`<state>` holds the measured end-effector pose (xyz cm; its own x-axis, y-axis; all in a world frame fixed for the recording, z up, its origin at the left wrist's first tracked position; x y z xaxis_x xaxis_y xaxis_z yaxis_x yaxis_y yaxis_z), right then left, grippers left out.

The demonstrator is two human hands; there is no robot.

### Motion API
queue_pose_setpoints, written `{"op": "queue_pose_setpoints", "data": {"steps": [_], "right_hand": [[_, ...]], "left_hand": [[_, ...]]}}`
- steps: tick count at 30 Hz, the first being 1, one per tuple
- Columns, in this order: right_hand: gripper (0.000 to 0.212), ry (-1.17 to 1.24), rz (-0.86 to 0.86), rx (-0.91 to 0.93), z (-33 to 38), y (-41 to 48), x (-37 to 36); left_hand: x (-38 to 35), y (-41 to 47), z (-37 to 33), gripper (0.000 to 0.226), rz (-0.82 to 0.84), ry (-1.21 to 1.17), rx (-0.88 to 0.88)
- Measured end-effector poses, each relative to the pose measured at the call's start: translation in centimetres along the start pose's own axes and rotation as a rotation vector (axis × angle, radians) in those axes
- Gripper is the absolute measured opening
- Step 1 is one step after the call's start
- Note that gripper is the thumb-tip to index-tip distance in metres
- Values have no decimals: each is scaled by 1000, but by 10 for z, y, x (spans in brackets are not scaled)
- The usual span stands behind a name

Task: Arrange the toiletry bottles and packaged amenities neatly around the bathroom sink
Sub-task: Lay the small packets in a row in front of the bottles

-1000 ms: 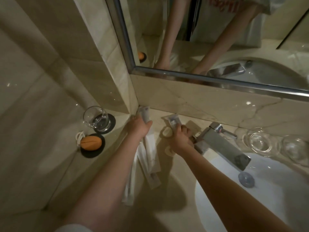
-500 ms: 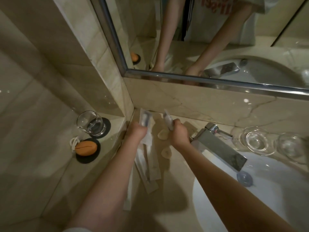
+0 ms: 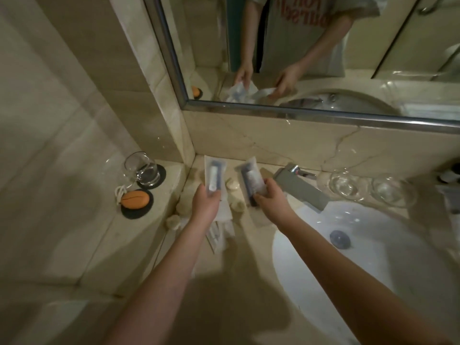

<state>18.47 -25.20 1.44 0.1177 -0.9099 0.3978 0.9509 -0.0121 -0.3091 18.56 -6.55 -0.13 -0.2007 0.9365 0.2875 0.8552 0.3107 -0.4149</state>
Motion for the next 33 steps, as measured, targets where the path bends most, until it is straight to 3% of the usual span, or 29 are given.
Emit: {"op": "queue_pose_setpoints", "data": {"steps": [3,9,17,29,33], "right_hand": [[34,69,33,-23,-16,-32,17],[45,120,4,-40,-58,-83,67],[33,103,-208,-133,-124,-133,160],[37,204,-564,-240,-205,-194,317],[34,244,-643,-262,-232,-194,367]], "left_hand": [[-9,-33,3,16,20,-24,-47],[-54,-83,18,23,105,-62,-40],[-157,-133,15,36,292,-54,-36],[-322,-203,-23,27,557,96,-142],[-374,-220,-40,15,625,104,-170]]}}
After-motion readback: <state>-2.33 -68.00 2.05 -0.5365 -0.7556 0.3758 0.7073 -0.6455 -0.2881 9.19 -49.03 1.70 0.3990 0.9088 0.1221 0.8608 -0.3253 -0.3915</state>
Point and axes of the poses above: each hand's wrist, its own y-axis towards the middle knuckle, its own x-axis out of the back of the hand, z = x × y, the point moved 8 cm from there along y, towards the middle knuckle, and after that the axes turned 7 degrees about -y, right-handed, at the moved point
